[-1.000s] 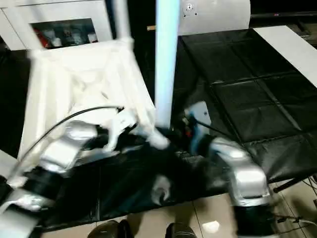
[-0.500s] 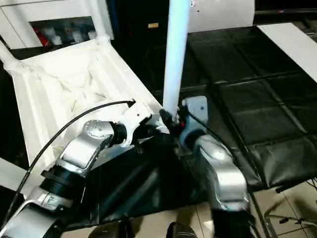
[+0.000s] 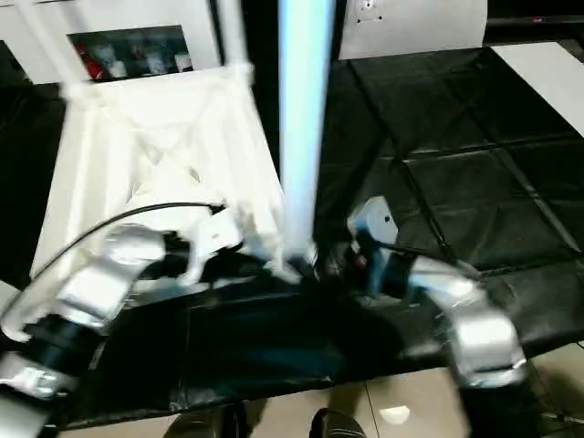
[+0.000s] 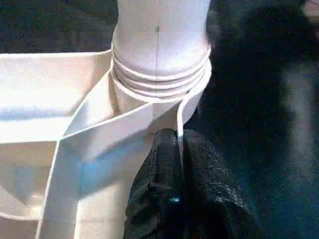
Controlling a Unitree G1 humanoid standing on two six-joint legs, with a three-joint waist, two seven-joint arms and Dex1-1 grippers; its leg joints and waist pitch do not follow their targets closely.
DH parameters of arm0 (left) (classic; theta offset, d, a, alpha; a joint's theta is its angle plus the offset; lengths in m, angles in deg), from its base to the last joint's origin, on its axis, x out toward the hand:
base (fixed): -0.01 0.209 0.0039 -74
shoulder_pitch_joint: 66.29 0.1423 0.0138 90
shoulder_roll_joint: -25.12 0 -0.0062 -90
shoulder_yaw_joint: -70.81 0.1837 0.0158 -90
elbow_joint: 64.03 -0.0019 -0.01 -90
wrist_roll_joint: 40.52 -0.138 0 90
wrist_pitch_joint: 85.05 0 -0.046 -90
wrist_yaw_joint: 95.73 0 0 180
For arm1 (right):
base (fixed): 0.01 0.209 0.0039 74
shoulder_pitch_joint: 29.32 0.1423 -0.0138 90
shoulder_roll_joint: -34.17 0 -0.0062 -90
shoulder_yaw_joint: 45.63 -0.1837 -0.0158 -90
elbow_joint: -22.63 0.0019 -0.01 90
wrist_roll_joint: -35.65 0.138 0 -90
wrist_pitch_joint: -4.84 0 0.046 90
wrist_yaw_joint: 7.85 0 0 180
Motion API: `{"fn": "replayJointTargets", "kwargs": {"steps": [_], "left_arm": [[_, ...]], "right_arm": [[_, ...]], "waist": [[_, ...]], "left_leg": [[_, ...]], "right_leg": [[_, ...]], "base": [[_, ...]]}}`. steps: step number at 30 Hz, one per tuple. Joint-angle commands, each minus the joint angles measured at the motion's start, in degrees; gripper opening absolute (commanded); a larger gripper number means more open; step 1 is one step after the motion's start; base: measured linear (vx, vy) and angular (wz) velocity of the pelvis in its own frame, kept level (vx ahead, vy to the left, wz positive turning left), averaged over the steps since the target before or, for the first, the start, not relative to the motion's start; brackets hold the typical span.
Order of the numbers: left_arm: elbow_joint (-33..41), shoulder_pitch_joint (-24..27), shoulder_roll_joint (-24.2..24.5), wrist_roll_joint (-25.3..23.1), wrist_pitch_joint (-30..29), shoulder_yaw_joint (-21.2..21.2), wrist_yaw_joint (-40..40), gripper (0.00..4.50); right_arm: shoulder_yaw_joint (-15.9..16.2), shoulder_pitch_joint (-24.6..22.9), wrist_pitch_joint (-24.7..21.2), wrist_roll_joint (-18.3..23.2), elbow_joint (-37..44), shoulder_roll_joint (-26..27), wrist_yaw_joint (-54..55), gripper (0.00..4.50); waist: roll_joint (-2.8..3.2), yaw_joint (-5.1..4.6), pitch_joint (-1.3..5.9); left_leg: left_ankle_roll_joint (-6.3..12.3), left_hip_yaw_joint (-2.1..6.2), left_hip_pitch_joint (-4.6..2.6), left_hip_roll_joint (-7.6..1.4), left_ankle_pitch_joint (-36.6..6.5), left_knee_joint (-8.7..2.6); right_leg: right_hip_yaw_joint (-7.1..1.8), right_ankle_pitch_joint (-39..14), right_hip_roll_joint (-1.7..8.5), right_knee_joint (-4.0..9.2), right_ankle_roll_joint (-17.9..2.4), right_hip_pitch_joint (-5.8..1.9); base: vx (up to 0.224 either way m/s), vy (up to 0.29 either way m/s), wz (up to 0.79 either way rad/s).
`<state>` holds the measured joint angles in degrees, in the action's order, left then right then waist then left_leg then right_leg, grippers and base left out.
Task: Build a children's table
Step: Rotate leg to tighten
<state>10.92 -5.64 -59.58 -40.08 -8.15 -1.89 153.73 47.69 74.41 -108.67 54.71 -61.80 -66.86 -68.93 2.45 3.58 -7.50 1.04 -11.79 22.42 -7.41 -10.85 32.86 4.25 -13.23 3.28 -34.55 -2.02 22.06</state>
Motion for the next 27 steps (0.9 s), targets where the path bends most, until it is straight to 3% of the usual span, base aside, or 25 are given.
{"fn": "replayJointTargets", "kwargs": {"steps": [1, 4, 5, 9, 15, 27], "left_arm": [[0.4, 0.5, -0.3, 3.1, 2.2, 1.9, 5.3, 0.00], [0.0, 0.1, 1.2, 3.7, 3.0, 2.5, 8.7, 0.00], [-0.1, -0.1, 1.7, 3.8, 3.4, 2.7, 9.9, 0.00], [0.1, -0.5, 3.6, 4.6, 4.1, 3.9, 14.1, 0.00], [-0.4, -1.0, 4.0, 4.6, 5.1, 4.4, 15.7, 0.00], [-1.6, -2.0, 3.8, 4.3, 6.3, 4.7, 16.2, 0.00]], "right_arm": [[1.3, 0.4, 1.2, 0.4, -0.6, -0.9, -3.5, 4.35], [3.1, 2.2, 2.8, 0.3, -3.3, -2.8, -8.7, 4.35], [3.5, 3.0, 4.0, 0.2, -4.6, -3.2, -10.4, 4.22], [5.7, 7.3, 7.5, -1.0, -11.2, -3.5, -15.2, 3.78], [7.2, 10.1, 8.3, -0.3, -14.3, -2.7, -18.6, 3.26], [9.7, 12.6, 9.0, 0.8, -17.5, -1.6, -23.8, 2.17]], "waist": [[-1.04, -0.12, 3.76], [-1.06, -0.05, 3.83], [-1.09, 0.13, 3.93], [-1.08, 0.27, 3.97], [-1.21, 1.00, 3.84], [-1.44, 1.38, 4.25]], "left_leg": [[10.74, 3.49, -1.15, -6.96, -1.1, -2.87], [11.19, 3.60, -1.04, -7.07, -0.5, -2.73], [11.17, 3.45, -1.31, -7.22, -0.7, -2.54], [11.05, 3.40, -0.93, -7.17, -0.5, -2.18], [8.97, 3.34, -1.15, -7.34, -3.1, -2.43], [10.13, 3.32, -0.90, -7.13, -1.0, -1.96]], "right_leg": [[-4.09, 3.9, 7.40, 3.01, -13.8, -2.63], [-3.87, 3.9, 7.27, 2.68, -14.5, -2.49], [-4.00, 3.9, 7.28, 2.57, -14.8, -2.10], [-3.95, 3.5, 7.34, 2.18, -15.8, -1.83], [-4.13, -0.8, 7.41, 2.50, -15.4, -1.72], [-4.03, 1.0, 7.38, 2.16, -15.5, -1.77]], "base": [[0.000, 0.000, 0.00], [0.000, 0.000, 0.00], [0.000, 0.000, 0.00], [0.000, 0.000, 0.00], [0.000, 0.000, 0.00], [0.000, 0.000, 0.00]]}}
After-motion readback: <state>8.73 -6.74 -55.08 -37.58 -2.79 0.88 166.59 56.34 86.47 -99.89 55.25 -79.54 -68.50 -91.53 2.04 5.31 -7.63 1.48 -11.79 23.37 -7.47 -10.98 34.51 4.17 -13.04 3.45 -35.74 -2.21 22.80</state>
